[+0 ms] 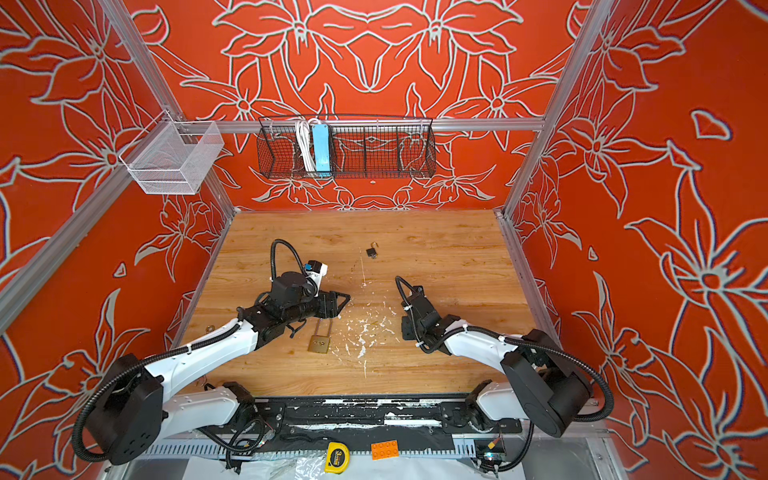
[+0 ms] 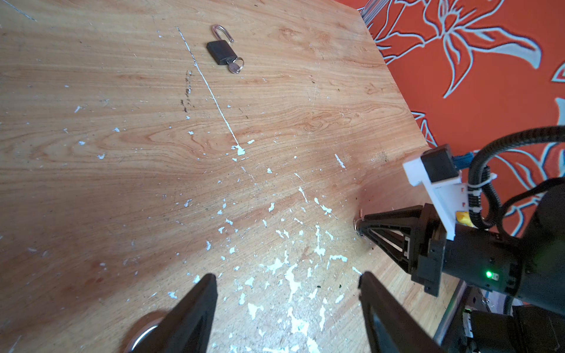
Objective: Unlock with the key
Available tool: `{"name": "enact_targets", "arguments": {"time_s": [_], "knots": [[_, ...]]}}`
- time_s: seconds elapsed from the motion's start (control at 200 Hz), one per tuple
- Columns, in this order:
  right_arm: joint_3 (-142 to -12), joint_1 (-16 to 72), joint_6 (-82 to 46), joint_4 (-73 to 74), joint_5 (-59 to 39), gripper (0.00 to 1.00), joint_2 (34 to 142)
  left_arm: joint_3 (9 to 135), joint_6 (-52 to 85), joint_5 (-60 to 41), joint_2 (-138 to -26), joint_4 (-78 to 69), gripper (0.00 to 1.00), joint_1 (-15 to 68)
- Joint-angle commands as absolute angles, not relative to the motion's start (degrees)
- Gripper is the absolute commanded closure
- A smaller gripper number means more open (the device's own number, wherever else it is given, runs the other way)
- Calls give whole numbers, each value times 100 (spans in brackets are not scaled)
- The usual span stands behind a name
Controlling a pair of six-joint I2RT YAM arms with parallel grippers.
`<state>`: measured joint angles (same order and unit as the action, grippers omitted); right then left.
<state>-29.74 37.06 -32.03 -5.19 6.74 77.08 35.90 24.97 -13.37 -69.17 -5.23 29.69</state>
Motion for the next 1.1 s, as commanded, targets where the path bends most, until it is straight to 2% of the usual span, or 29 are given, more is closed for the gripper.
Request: {"name": "enact_targets", "arguments": {"time_s": [0.0,0.115,0.22,0.425,0.651,0.796,0.921,1.031,1.096], "knots": [[-3160,3678,-3262,-510,694,84,7782,3755,2527,-1416,-6940,-642,26,2982],[-3142,3674,-3241,-501,690,90,7765,3761,2525,-1418,-6941,-642,26,2979],[-3106,3674,-3134,-404,606,100,7706,3753,2529,-1415,-6940,-642,26,2981],[-3081,3674,-2618,-120,192,100,7211,3753,2510,-1397,-6954,-650,26,2980],[-3773,3674,-2135,-936,339,100,6753,3600,2410,-1437,-6909,-946,26,2980],[-4064,3674,-2034,-1125,333,100,6647,3459,1919,-1997,-6930,-1535,29,2984],[-4601,3674,-1822,-1392,142,100,6785,3023,1521,-2264,-7074,-2529,35,2984],[-5145,3674,-1659,-1641,-82,100,6989,2215,1104,-2601,-7223,-4578,39,3009],[-5361,3674,-1597,-1618,-377,100,7101,1752,575,-2427,-7416,-5777,41,3179]]}}
